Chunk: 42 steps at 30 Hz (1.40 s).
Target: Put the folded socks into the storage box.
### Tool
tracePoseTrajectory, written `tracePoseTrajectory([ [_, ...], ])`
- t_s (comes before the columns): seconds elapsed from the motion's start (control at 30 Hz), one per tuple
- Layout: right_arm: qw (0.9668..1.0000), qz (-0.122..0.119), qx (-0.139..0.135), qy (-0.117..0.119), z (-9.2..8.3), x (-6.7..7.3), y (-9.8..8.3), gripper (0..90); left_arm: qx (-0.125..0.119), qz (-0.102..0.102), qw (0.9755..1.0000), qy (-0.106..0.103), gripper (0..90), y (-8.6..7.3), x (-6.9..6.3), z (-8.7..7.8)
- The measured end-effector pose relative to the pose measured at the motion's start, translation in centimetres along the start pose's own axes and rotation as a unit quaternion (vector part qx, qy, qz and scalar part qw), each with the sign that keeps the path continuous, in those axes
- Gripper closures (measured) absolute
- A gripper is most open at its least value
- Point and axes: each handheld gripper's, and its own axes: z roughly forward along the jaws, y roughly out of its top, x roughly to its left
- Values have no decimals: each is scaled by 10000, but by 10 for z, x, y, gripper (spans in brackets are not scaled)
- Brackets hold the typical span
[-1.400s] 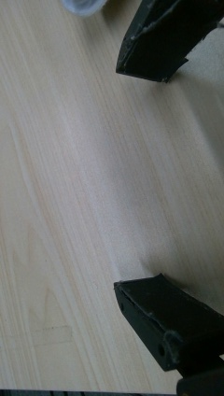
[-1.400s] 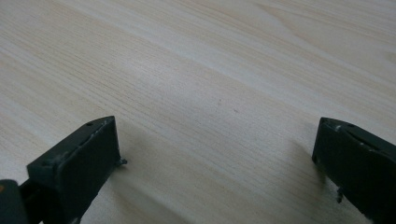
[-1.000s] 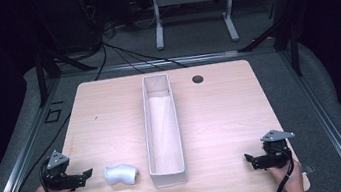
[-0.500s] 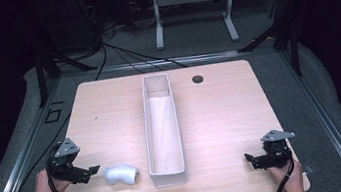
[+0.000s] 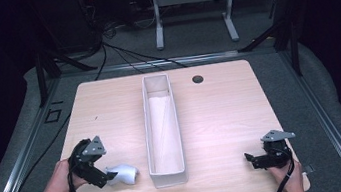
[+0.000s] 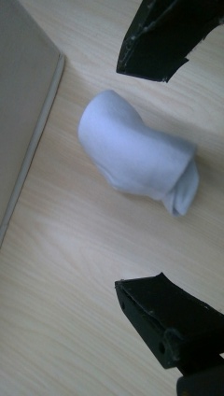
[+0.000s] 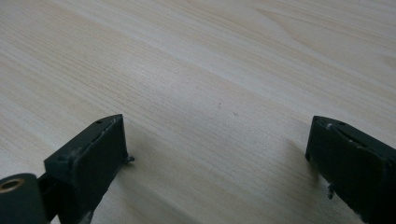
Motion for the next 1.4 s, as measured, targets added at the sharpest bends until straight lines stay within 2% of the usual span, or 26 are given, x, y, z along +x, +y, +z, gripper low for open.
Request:
tracePoseTrajectory([
  [0.07,10000,-15,-7,32,0,-1,0,50,35,7,10000,-62,0,1,-2,4],
  [0.17,10000,-10,-8,37,0,-1,0,50,256,85,9995,-132,2,0,-9,16],
  [0.2,10000,-8,-9,36,0,0,0,51,337,111,9992,-183,51,-1,-13,22],
  [0.3,10000,-6,-16,32,0,0,0,53,432,120,9988,-220,111,-4,-16,29],
  [0.37,10000,-5,-15,30,0,-1,0,54,427,129,9987,-226,228,-4,-17,30],
  [0.4,10000,-5,-15,30,0,-1,0,54,443,131,9986,-241,228,-5,-17,31],
  [0.43,10000,-4,-15,29,0,-1,0,55,483,129,9986,-190,303,-5,-18,32],
  [0.6,10000,6,-19,24,0,-1,0,58,547,20,9985,-84,428,-4,-18,35],
  [0.67,10000,13,-21,20,0,-1,0,60,597,-72,9981,-150,445,-4,-18,37],
  [0.73,10000,8,-27,11,0,-1,0,62,689,-234,9973,-67,492,-2,-20,40],
  [0.77,10000,17,-31,8,0,-1,0,63,689,-234,9973,-67,509,-2,-20,40],
  [0.87,10000,18,-25,14,0,-1,0,63,731,-338,9967,5,511,2,-21,40],
  [0.9,10000,26,-24,18,0,-1,0,64,710,-385,9967,-3,462,3,-22,40],
  [0.93,10000,26,-24,18,0,-1,0,64,687,-403,9968,-6,462,5,-21,39],
  [0.97,10000,26,-24,19,0,-1,0,64,667,-357,9971,-41,407,10,-22,38],
  [1.07,10000,27,-25,20,0,0,0,64,863,-266,9959,-10,345,15,-22,41],
  [1.1,10000,27,-25,20,0,0,0,64,863,-266,9959,-10,348,15,-22,41],
  [1.23,10000,25,-28,19,0,-1,0,65,1215,-255,9923,-50,345,11,-19,52],
  [1.3,10000,29,-28,26,0,0,0,65,1238,-316,9918,-93,353,8,-19,56],
  [1.4,10000,29,-29,27,0,0,0,65,1284,-302,9912,-77,371,6,-20,58],
])
